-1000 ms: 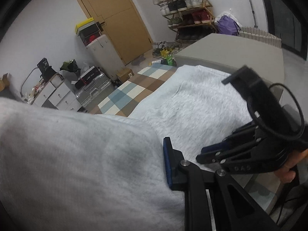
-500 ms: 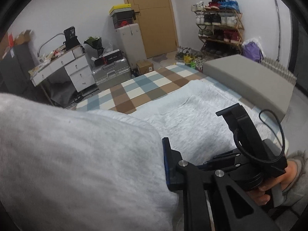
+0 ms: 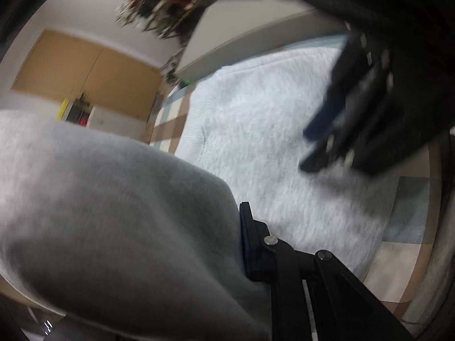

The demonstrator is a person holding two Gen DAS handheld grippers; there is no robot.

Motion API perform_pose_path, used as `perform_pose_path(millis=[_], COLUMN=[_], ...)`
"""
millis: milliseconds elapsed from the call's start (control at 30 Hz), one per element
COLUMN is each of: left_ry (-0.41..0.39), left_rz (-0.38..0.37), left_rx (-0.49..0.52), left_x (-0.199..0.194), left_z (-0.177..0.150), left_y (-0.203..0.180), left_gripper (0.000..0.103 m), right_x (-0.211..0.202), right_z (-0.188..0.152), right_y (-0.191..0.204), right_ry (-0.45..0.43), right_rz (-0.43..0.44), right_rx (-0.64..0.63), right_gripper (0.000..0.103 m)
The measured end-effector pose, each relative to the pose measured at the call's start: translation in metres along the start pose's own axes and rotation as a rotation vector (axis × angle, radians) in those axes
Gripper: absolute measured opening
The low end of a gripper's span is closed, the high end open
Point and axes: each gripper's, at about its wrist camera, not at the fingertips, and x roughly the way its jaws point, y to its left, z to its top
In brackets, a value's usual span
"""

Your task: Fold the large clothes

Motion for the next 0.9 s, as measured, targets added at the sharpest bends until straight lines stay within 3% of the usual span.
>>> perform_pose_path(millis=[100, 167, 200, 267, 333, 400, 467, 633, 733, 833, 900], left_ry=[-0.010, -0.035, -0.048, -0.076, -0.096, -0.108, -0.130, -0.272, -0.339, -0.345, -0.344], left_rz=[-0.034, -0.061, -0.088, -0.133, -0.118, -0.118, -0.134, -0.291, -0.386, -0.465, -0.491], left_rx=[0.062, 0.031, -0.007, -0.059, -0.060, -0.067, -0.108, -0.280, -0.394, -0.483, -0.497], left_x=[0.010, 0.012, 0.012, 0.012, 0.011, 0.006, -0.002, -0.027, -0.029, -0.016, -0.014], left_z=[0.018, 0.024, 0.025, 0.026, 0.026, 0.027, 0.026, 0.018, 0.015, 0.016, 0.023], left_y=[-0.015, -0.018, -0.015, -0.016, -0.023, -0.027, -0.025, -0.005, 0.004, 0.003, -0.007], left_gripper=[0.013, 0.014, 0.020, 0.029, 0.031, 0.040, 0.040, 0.042, 0.042, 0.042, 0.042], right_x=[-0.018, -0.027, -0.032, -0.038, -0.036, -0.043, -0.053, -0.103, -0.130, -0.137, -0.132], right_z=[-0.011, -0.014, -0.015, -0.016, -0.017, -0.017, -0.019, -0.036, -0.033, -0.014, -0.001], right_y=[-0.014, -0.026, -0.030, -0.038, -0.036, -0.043, -0.049, -0.065, -0.065, -0.059, -0.046], right_ry=[0.012, 0.020, 0.010, -0.003, -0.006, -0.013, -0.029, -0.131, -0.250, -0.355, -0.361], right_rz=[-0.168, -0.266, -0.303, -0.305, -0.290, -0.324, -0.346, -0.407, -0.330, -0.138, -0.008], right_rx=[-0.030, -0.047, -0.047, -0.039, -0.022, -0.021, 0.005, 0.110, 0.166, 0.196, 0.204], right_gripper=[0.034, 0.034, 0.034, 0.035, 0.036, 0.045, 0.046, 0.047, 0.051, 0.062, 0.063])
